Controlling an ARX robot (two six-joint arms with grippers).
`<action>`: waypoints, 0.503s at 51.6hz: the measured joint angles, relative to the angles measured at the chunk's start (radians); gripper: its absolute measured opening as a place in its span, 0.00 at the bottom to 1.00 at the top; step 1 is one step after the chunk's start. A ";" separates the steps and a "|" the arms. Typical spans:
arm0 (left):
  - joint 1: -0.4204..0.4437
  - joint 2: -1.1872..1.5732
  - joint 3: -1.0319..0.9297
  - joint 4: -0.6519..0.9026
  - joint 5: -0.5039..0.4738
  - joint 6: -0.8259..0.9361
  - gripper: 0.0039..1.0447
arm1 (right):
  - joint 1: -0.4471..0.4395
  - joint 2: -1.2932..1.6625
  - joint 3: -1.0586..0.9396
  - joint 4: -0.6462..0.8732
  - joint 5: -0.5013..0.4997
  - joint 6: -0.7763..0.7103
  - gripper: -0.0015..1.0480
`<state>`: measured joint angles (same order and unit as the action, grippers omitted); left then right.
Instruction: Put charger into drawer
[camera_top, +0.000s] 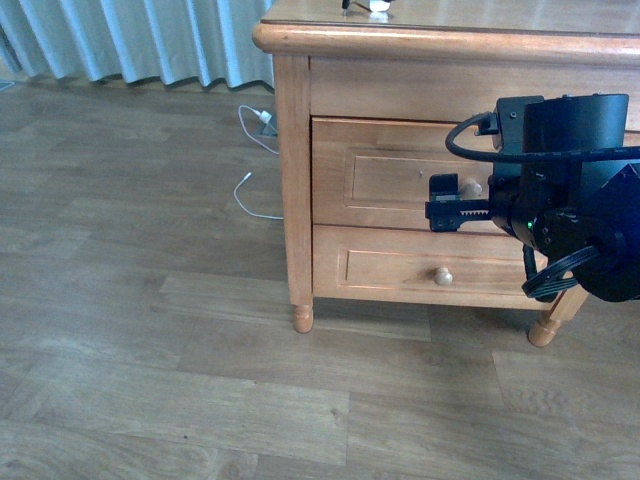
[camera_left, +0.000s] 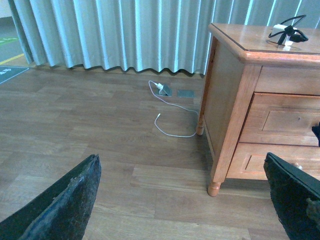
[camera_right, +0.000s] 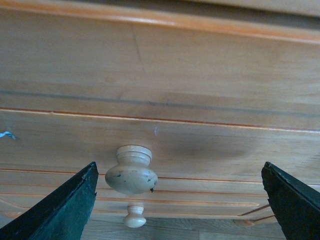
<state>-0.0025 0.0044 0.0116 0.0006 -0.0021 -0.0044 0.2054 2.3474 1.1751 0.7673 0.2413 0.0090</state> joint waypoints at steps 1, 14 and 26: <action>0.000 0.000 0.000 0.000 0.000 0.000 0.95 | 0.002 0.002 0.002 0.001 0.000 0.001 0.92; 0.000 0.000 0.000 0.000 0.000 0.000 0.95 | 0.015 0.028 0.029 0.015 0.004 0.019 0.92; 0.000 0.000 0.000 0.000 0.000 0.000 0.95 | 0.015 0.039 0.040 0.021 0.013 0.033 0.92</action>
<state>-0.0025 0.0044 0.0116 0.0006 -0.0021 -0.0044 0.2203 2.3867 1.2148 0.7887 0.2539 0.0418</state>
